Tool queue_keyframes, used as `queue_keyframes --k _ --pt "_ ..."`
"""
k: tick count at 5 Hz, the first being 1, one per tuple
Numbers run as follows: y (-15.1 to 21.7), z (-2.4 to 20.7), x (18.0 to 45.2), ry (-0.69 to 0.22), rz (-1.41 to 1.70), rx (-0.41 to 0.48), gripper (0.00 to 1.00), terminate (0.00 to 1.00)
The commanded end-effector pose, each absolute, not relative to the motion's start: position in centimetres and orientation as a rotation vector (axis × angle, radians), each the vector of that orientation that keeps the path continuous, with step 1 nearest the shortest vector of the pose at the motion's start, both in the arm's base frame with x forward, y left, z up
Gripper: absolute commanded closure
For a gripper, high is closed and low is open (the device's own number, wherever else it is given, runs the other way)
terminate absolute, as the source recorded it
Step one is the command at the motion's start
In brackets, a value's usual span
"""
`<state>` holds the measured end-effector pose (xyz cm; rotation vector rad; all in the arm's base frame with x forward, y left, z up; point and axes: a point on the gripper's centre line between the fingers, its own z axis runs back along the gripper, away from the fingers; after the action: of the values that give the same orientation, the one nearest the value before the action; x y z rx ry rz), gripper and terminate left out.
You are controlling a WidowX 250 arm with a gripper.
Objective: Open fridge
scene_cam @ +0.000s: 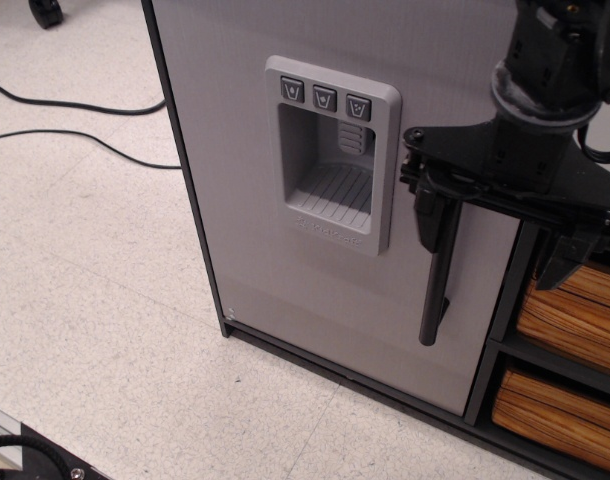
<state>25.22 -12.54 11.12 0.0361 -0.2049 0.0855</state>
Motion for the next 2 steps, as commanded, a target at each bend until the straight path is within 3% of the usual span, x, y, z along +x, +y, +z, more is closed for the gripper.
queue_keyframes --k 1,2 --pt "-12.5 11.1 25.2 -0.205 0.086 0.036 0.0 0.0" --pt "-11.1 8.8 27.4 -0.255 0.111 0.065 0.0 0.0"
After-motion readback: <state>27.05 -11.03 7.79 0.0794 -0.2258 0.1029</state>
